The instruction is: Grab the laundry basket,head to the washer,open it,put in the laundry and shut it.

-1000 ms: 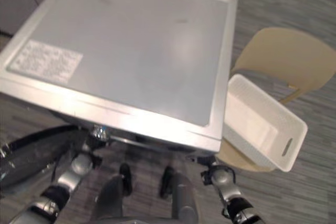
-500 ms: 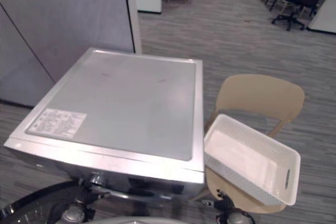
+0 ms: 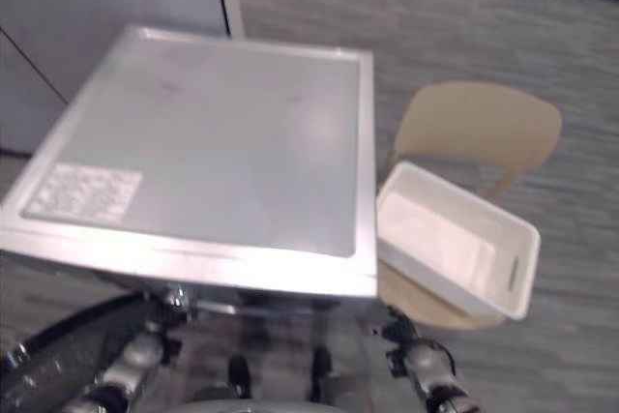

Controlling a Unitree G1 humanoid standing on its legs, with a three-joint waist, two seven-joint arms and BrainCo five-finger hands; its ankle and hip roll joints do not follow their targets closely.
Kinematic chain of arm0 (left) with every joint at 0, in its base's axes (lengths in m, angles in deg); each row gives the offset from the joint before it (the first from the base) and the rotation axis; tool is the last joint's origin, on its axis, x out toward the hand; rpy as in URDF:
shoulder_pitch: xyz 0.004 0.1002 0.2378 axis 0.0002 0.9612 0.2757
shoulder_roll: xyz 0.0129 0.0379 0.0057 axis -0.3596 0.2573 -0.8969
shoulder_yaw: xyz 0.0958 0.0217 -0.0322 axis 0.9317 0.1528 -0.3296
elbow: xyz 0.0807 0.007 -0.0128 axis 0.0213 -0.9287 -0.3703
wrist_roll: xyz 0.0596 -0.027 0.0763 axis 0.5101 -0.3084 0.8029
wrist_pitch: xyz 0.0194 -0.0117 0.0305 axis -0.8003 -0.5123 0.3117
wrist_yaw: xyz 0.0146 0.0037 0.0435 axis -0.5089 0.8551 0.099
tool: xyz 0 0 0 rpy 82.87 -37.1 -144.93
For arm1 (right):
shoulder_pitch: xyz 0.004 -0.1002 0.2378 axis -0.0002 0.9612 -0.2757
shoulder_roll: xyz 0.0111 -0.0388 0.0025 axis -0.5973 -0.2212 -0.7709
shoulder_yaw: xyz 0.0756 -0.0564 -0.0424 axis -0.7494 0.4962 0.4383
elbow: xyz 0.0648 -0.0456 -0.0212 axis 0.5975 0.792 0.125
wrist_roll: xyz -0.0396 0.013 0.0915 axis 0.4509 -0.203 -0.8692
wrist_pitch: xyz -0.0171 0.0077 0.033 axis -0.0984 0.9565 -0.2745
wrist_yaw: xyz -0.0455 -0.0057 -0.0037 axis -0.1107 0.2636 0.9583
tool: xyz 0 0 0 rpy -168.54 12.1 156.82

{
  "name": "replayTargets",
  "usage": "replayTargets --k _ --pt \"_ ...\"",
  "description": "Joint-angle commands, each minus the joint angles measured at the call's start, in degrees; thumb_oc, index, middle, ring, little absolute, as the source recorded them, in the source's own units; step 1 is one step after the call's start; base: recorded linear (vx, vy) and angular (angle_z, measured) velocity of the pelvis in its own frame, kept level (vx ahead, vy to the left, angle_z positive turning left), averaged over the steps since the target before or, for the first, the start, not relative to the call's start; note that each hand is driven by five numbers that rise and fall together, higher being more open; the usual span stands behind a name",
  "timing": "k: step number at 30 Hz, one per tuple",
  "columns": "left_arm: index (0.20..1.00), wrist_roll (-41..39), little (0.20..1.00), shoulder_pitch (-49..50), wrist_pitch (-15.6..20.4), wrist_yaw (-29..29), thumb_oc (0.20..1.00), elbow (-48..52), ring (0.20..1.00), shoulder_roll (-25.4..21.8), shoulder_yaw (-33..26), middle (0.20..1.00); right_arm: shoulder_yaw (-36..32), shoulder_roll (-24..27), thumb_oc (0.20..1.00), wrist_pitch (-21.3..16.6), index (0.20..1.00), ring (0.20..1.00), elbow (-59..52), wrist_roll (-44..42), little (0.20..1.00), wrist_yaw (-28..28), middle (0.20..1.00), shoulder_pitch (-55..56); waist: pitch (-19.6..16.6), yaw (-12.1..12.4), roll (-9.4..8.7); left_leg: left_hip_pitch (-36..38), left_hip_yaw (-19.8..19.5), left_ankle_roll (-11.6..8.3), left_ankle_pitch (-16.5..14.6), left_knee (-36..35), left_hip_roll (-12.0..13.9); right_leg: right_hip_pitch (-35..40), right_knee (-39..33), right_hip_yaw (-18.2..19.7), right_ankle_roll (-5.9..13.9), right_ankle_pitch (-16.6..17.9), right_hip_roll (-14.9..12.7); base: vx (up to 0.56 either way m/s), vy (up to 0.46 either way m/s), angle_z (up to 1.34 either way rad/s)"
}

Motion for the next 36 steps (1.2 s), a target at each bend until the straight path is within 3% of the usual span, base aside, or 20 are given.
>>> replayTargets --k 1,2,3,4,5,8,11,12,15,17,19,23,24,28,31,36 --pt "1.000 -1.87 1.000 0.62 2.79 1.72 1.000 3.18 1.000 -1.12 -0.71 1.000 0.41 0.99 1.000 -0.97 1.000 1.000 -1.83 1.98 1.000 0.65 1.000 2.69 -0.92 2.52 -0.13 0.11 -2.47 0.05 3.27 -7.34 -1.03 2.90 17.11 3.82 4.69 -6.52 1.34 -0.13 -0.085 0.29" --pt "1.000 -1.74 1.000 1.12 3.10 1.57 1.000 4.00 1.000 -1.10 -0.45 1.000 0.36 0.93 1.000 -1.12 1.000 1.000 -1.80 1.81 1.000 0.49 1.000 2.93 -1.03 3.40 -1.39 -1.27 -3.78 -0.24 3.91 -7.20 -1.87 7.20 10.57 5.05 2.91 -10.10 1.60 -0.14 -0.124 0.38" --pt "1.000 -2.00 1.000 1.19 3.52 1.51 1.000 4.64 1.000 -0.68 -0.54 1.000 0.21 0.68 1.000 -1.40 1.000 1.000 -1.77 0.97 1.000 0.53 1.000 2.98 -1.29 3.56 -2.07 -3.49 -4.40 -0.97 5.11 -6.86 -2.34 10.10 4.97 6.26 1.73 -11.45 3.08 -0.16 -0.123 0.39" --pt "1.000 -1.84 1.000 1.38 3.77 1.36 1.000 4.94 1.000 -0.38 -0.43 1.000 -0.01 0.55 1.000 -1.22 1.000 1.000 -1.22 0.60 1.000 0.47 1.000 3.20 -1.38 4.52 -2.44 -5.24 -3.86 -1.51 6.25 -6.44 -2.63 11.86 -1.13 6.53 0.72 -10.55 3.12 -0.32 -0.110 0.59" --pt "1.000 -2.06 1.000 1.50 3.72 1.02 1.000 5.61 1.000 0.18 -0.04 1.000 -0.01 0.93 1.000 -1.29 1.000 1.000 -0.18 -0.12 1.000 0.58 1.000 3.07 -1.04 4.94 -1.83 -8.09 -3.40 -3.49 8.24 -5.43 -2.27 12.35 -6.95 6.78 -0.12 -9.37 4.26 -0.25 -0.065 0.48" --pt "1.000 -2.61 1.000 1.13 4.01 1.09 1.000 6.63 1.000 0.73 0.16 1.000 -0.42 1.59 1.000 -1.00 1.000 1.000 1.07 0.20 1.000 1.02 1.000 3.24 0.06 4.68 -1.45 -9.15 -3.04 -4.48 7.94 -3.59 -1.47 12.33 -10.15 4.36 0.06 -7.32 3.44 -0.24 0.017 0.36" --pt "1.000 -1.69 1.000 1.17 4.17 0.69 1.000 9.48 1.000 0.43 0.72 1.000 -0.95 2.12 1.000 -0.87 1.000 1.000 0.86 0.43 1.000 0.80 1.000 4.63 -0.06 3.34 -1.68 -6.74 -2.69 -3.50 3.25 0.76 -0.65 11.68 -11.35 1.78 0.77 -5.23 0.98 -0.20 0.113 0.45" --pt "1.000 -1.57 1.000 0.78 4.11 0.94 1.000 11.27 1.000 0.28 0.74 1.000 -1.54 2.20 1.000 -0.64 1.000 1.000 2.02 0.68 1.000 0.49 1.000 5.44 -0.11 2.31 -1.90 -4.21 -2.87 -3.44 -0.24 3.97 0.08 10.93 -11.08 0.22 0.84 -4.57 -0.71 -0.15 0.125 0.38" --pt "1.000 -1.65 1.000 0.29 4.15 1.09 1.000 13.13 1.000 0.26 0.84 1.000 -2.25 2.22 1.000 -0.46 1.000 1.000 2.91 0.83 1.000 0.30 1.000 5.80 -0.82 1.20 -1.58 -1.22 -2.14 -3.95 -1.66 4.27 1.48 10.21 -11.53 -1.56 0.99 -4.17 -1.86 -0.08 0.155 0.41" --pt "1.000 -0.55 1.000 0.08 4.32 1.13 1.000 17.03 1.000 -0.70 1.32 1.000 -3.16 2.10 1.000 -0.15 1.000 1.000 3.35 0.96 1.000 0.16 1.000 6.62 -1.92 0.07 -0.21 2.84 -1.01 -4.42 -1.38 1.06 2.33 9.71 -11.75 -3.38 1.63 -3.99 -2.18 0.03 0.223 0.49" --pt "1.000 1.91 1.000 -0.88 4.78 1.33 1.000 23.13 1.000 -2.64 1.73 1.000 -4.15 1.67 1.000 0.04 1.000 1.000 3.74 1.32 1.000 0.22 1.000 6.96 -2.89 -0.58 1.09 5.12 -2.39 -4.35 -0.63 -6.59 0.52 9.39 -11.36 -4.21 2.65 -3.09 -3.13 0.07 0.290 0.56" --pt "1.000 7.43 1.000 -2.74 5.10 1.41 1.000 28.63 1.000 -6.31 1.85 1.000 -4.32 0.95 1.000 0.03 1.000 1.000 3.34 2.18 1.000 -0.12 1.000 7.38 -3.33 -0.72 1.43 5.88 -3.37 -3.48 -1.40 -8.01 -1.33 8.95 -10.75 -3.85 3.80 -2.48 -4.60 0.05 0.259 0.31" --pt "1.000 11.48 1.000 -5.29 5.12 1.74 1.000 31.03 1.000 -10.00 1.37 1.000 -3.85 0.60 1.000 0.27 1.000 1.000 3.16 3.31 1.000 -0.43 1.000 7.23 -3.55 -0.56 1.42 5.99 -3.20 -2.89 -2.05 -8.17 -2.27 8.71 -10.41 -3.72 4.55 -2.01 -5.60 0.02 0.133 0.04" --pt "1.000 16.21 1.000 -9.64 4.88 4.28 1.000 29.98 1.000 -14.54 0.81 1.000 -2.65 0.38 1.000 0.19 1.000 1.000 1.24 4.13 1.000 -1.00 1.000 7.42 -3.72 -0.56 1.13 6.19 -2.60 -2.09 -2.99 -8.17 -3.24 7.85 -9.63 -2.98 5.66 -1.29 -6.81 0.02 0.151 0.00" --pt "1.000 20.71 1.000 -12.27 2.39 6.19 1.000 23.50 1.000 -19.71 -0.74 1.000 -1.56 0.77 1.000 0.39 1.000 1.000 0.40 5.15 1.000 -1.94 1.000 7.55 -4.01 -0.69 1.11 6.34 -1.43 -1.32 -3.77 -8.17 -4.22 7.15 -9.24 -2.27 6.64 -0.28 -7.86 0.03 0.111 -0.23" --pt "1.000 18.54 1.000 -12.00 1.47 5.02 1.000 8.20 1.000 -21.34 -1.98 1.000 -0.95 2.15 1.000 0.40 1.000 1.000 0.32 5.53 1.000 -2.64 1.000 8.12 -4.19 -1.09 1.31 6.13 -0.51 -1.03 -3.82 -8.17 -4.73 6.57 -9.24 -1.53 6.97 0.31 -8.40 0.03 0.068 -0.30"
